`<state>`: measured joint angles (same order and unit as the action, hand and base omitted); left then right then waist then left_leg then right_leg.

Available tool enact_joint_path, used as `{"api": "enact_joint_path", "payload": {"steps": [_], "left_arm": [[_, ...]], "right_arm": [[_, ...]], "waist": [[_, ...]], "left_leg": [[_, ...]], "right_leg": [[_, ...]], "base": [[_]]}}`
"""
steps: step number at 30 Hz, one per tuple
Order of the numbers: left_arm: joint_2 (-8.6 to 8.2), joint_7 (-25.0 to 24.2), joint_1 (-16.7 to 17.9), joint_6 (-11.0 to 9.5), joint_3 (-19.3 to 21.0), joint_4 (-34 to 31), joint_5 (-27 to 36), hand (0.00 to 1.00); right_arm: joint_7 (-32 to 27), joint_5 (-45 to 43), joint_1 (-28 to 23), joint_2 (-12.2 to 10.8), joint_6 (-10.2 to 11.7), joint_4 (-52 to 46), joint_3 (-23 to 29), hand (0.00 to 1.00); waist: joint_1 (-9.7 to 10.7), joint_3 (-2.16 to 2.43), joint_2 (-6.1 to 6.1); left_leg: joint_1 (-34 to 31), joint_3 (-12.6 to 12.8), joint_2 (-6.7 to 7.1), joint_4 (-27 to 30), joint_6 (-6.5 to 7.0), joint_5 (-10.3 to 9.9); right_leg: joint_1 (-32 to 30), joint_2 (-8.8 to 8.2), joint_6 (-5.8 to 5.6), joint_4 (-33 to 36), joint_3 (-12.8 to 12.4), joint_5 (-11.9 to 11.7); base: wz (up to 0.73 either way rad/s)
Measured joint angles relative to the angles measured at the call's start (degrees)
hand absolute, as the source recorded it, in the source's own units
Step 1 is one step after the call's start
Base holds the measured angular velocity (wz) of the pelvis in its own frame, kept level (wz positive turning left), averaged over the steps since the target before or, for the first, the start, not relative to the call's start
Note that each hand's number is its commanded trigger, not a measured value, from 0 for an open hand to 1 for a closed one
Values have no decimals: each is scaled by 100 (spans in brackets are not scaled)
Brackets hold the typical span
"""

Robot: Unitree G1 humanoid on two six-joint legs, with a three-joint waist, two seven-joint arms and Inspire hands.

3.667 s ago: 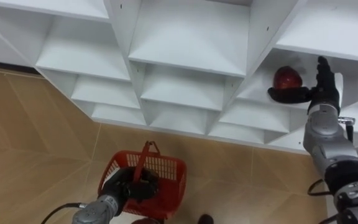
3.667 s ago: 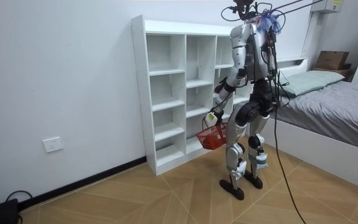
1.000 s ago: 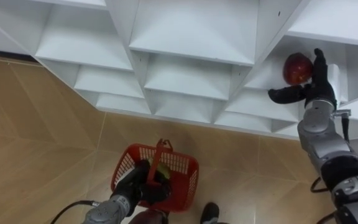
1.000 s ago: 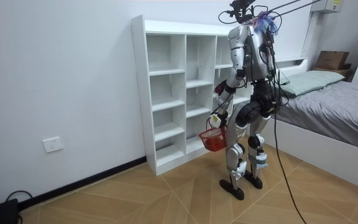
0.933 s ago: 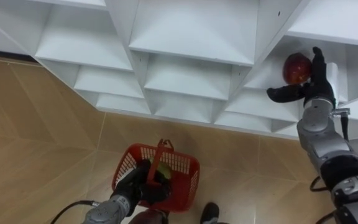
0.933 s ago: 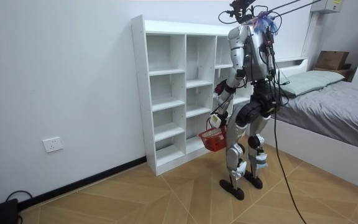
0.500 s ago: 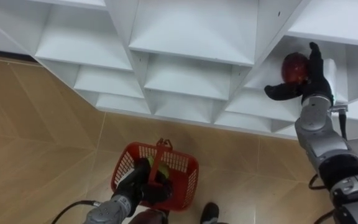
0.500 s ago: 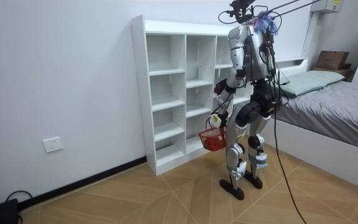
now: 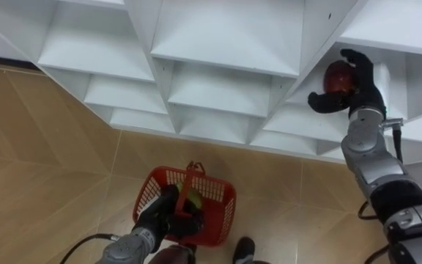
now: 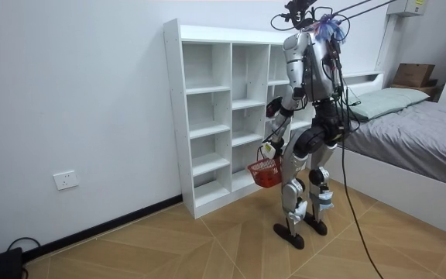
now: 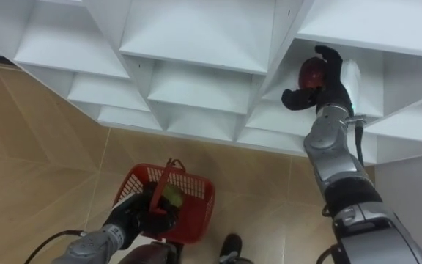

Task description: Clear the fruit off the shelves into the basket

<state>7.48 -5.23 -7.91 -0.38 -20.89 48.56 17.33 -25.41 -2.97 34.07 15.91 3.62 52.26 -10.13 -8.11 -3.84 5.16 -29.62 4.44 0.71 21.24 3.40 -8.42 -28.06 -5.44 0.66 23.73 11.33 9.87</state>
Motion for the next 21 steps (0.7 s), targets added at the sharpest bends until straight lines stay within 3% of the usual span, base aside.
{"api": "enact_joint_path", "payload": {"steps": [21], "left_arm": [[2,-1,-39,2,36,3,4,100]], "right_arm": [[61,12,0,-9,-7,84,-4,100]], "waist": [[-5,2,-2]], "left_leg": [[0,1,0,28,2,5]], "right_leg": [[2,-3,1,17,-3,-1]], "base": [[0]]}}
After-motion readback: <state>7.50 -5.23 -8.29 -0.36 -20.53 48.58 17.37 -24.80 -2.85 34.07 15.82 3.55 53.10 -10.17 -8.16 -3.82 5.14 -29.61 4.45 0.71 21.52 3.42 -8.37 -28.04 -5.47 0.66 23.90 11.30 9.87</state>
